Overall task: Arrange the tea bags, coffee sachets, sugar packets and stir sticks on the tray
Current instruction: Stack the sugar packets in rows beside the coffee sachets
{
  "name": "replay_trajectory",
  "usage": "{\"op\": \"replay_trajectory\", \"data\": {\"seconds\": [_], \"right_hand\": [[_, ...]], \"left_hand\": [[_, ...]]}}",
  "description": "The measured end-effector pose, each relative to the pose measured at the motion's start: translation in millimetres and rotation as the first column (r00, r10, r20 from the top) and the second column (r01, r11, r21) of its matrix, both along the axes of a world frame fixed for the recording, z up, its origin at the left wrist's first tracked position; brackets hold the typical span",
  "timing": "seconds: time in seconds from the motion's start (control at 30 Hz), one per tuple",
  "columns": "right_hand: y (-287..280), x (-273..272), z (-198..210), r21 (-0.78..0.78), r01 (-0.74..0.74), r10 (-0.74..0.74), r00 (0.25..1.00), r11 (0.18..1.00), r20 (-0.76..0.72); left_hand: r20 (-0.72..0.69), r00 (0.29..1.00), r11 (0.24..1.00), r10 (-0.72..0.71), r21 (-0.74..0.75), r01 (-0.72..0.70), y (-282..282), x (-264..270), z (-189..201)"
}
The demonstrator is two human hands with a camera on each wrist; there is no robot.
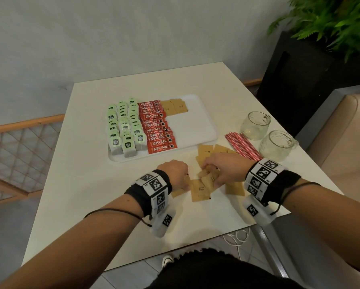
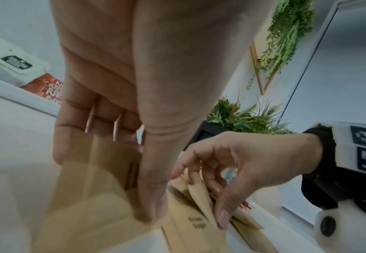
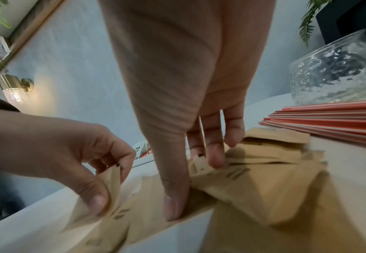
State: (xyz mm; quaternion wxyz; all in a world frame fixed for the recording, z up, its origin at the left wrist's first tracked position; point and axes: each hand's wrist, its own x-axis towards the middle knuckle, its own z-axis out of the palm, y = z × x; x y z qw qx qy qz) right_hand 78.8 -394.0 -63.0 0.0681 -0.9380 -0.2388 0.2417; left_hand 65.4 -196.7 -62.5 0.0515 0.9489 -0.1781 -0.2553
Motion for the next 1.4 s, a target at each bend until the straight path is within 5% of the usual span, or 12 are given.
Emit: {"op": "replay_trajectory", "data": {"seconds": [0.13,0.3,0.6,0.93,1.13,1.3,1.4], "right_hand": [[2,4,0,-0.025,0.012,-0.012,1.000,1.000,0.011],[0,9,-3,0.141,0.092,-0.090,0.996,0.986,-0.025],[-26,18,5,0.323,0.238,-0.252,0.968,0.916,0.000],[-32,16,1,0.371,0.301,-0.310,0.950,0.879,-0.036],[-32,16,0,0.373,0.331,-0.339,0.940,0.867,-0.044],[-32,20,3,0.490,0.372,-0.371,0.923,0.788,-0.105],[-31,25,3,0.551,0.392,-0.376,0.915,0.737,-0.148]], "left_hand": [[-0.019,0.995,0.975,0.093,-0.199,-0.095,9,3,5],[-0.240,0.935,0.853,0.262,-0.396,-0.341,7,0,4],[-0.228,0.973,0.955,0.025,-0.284,-0.091,-7,-8,-1],[-0.043,0.999,1.000,-0.020,0.003,0.020,-21,-7,-1],[-0.069,0.997,0.999,-0.043,-0.022,0.042,-29,-5,-5],[-0.237,0.964,0.956,0.117,-0.236,-0.174,-21,3,0],[-0.447,0.851,0.778,0.277,-0.415,-0.472,-10,9,4]]}}
